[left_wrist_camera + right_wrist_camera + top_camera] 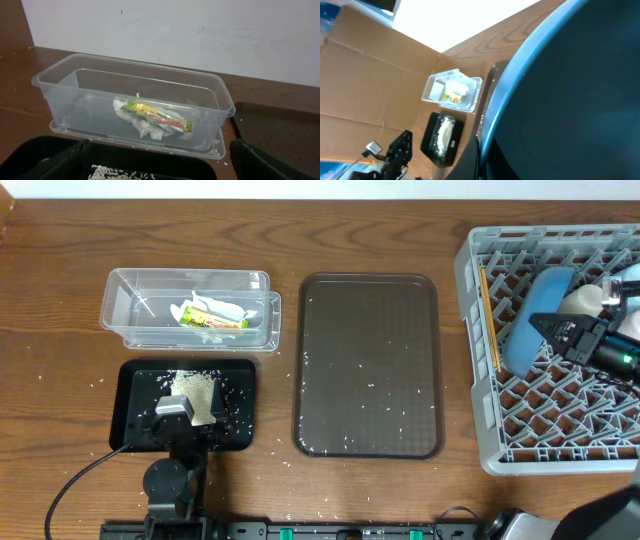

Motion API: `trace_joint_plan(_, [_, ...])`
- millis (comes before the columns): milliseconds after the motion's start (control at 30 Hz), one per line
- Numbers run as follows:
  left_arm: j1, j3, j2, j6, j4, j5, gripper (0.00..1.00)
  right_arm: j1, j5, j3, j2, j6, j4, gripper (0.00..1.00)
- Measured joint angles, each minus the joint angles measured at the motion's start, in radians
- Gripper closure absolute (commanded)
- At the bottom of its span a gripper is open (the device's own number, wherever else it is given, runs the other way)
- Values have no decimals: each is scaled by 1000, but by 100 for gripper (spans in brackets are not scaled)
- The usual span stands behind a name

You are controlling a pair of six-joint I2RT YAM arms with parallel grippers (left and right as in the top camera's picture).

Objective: Sort waste into correct bins and load items into the dishwasher rack
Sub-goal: 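Lower the blue plate upright into the rack's right slots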

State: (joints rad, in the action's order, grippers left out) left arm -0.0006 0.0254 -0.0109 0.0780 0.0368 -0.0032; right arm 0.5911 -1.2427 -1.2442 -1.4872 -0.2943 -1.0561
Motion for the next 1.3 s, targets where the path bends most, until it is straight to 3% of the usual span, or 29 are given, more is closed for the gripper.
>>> trace_joint_plan(367, [0,0,0,0,0,0,11,5,-48,1,-69,-31,-8,99])
trace_joint_plan(600, [0,0,0,0,0,0,11,67,27,1,-17,41,-15,97])
trace_joint_plan(733, [0,0,0,0,0,0,11,91,178,2,47,131,-42,73])
trace_joint_plan(833, [0,0,0,0,0,0,11,95,310,3,93,186,-61,73])
trace_joint_plan(933, [0,0,0,0,0,0,11,95,435,3,144,253,-65,65])
trace_joint_plan(1133, [0,0,0,0,0,0,11,100,623,2,242,370,-75,14])
trace_joint_plan(1300, [0,0,0,0,0,0,11,102,721,-32,306,418,-109,11])
